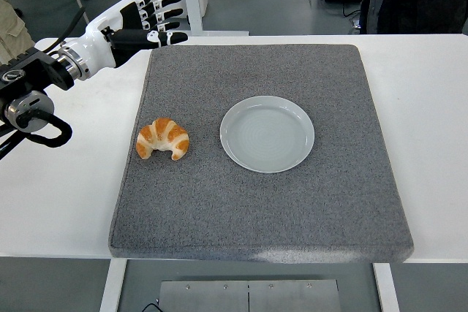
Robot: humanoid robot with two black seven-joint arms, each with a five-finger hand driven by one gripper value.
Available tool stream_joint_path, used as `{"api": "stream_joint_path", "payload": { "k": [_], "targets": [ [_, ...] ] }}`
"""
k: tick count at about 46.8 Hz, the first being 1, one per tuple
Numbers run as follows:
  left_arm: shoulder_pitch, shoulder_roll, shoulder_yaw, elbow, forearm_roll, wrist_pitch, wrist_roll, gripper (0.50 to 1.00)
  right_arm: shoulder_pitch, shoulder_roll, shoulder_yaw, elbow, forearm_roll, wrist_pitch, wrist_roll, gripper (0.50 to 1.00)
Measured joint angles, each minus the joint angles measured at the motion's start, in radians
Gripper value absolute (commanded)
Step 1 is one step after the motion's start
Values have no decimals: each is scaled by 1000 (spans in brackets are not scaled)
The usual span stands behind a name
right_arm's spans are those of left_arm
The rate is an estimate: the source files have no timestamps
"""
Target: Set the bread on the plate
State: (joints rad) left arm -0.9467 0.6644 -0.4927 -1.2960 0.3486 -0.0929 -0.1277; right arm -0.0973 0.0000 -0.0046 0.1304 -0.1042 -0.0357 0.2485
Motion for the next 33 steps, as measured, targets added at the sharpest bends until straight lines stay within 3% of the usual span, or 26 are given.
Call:
{"api": "stream_joint_path", "payload": {
  "k": [15,27,33],
  "targets": [
    [38,123,-3,-133,216,14,-7,990,-1,0,0,0,0,0,0,1000],
    [58,196,2,-151,372,4,-7,990,0,0,0,0,0,0,0,1000],
    [67,220,22,-157,534,-12,-27,990,1,0,0,0,0,0,0,1000]
  ]
}}
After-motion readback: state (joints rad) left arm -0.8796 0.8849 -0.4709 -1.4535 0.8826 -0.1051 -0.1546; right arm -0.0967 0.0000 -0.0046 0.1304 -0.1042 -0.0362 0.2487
